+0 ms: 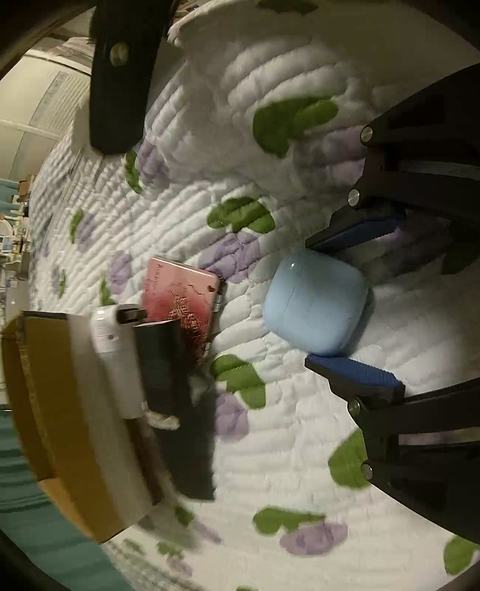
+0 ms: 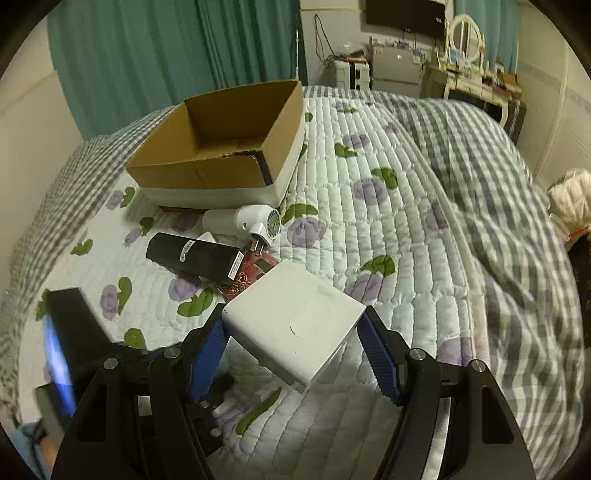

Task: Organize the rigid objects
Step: 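Drop the earbud case into the box with the left tool while the right releases the charger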

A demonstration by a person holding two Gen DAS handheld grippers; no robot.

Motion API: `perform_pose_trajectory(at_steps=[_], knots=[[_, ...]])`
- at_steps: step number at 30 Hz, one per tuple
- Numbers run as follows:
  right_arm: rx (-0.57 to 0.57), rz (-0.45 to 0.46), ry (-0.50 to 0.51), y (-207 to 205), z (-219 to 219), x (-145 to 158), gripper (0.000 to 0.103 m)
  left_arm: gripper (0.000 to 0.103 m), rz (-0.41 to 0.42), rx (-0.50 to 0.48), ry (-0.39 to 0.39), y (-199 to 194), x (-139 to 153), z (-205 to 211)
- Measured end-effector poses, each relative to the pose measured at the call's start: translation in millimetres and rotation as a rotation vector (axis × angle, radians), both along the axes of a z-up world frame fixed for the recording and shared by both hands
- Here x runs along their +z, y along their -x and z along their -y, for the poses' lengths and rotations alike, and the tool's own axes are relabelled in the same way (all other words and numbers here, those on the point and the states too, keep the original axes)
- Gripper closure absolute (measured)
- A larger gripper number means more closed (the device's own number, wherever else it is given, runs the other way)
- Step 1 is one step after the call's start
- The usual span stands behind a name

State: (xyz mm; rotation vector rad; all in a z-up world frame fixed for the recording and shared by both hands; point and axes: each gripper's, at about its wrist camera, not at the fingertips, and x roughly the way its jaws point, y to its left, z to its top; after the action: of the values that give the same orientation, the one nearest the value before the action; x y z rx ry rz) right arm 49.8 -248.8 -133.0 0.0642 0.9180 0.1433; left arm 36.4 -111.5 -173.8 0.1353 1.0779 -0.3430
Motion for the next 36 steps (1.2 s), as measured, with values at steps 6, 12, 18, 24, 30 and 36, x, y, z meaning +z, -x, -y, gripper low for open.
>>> perform_pose_trajectory(at_steps=[6,12,18,24,30,36], knots=[[-0.006,0.004,-0.015,-0.7,3.1,0.2,0.033,0.048,0.034,0.061,0.033,-0.8,6.9,-13.3],[0.018,0.067,0.000,-9.2,-1.1,26.1,0.033,0.048,0.149,0.136,0.062,-18.9,67.2,-42.9],[0.058,0.189,0.003,-49.8,-13.0,83.5,0.033,0.048,0.292,0.145,0.034,-77.7,135.2,-50.6],[0.068,0.291,0.042,-112.0,-36.1,122.2,0.033,0.048,0.399,0.146,-0.002,-153.5,171.0,-52.8],[0.069,0.326,0.064,-181.8,-55.8,123.6,0.033,0.048,0.408,0.153,-0.021,-225.5,165.7,-62.1],[0.070,0.280,0.061,-233.3,-61.0,88.7,0.033,0.048,0.335,0.163,-0.037,-261.2,119.1,-63.9]])
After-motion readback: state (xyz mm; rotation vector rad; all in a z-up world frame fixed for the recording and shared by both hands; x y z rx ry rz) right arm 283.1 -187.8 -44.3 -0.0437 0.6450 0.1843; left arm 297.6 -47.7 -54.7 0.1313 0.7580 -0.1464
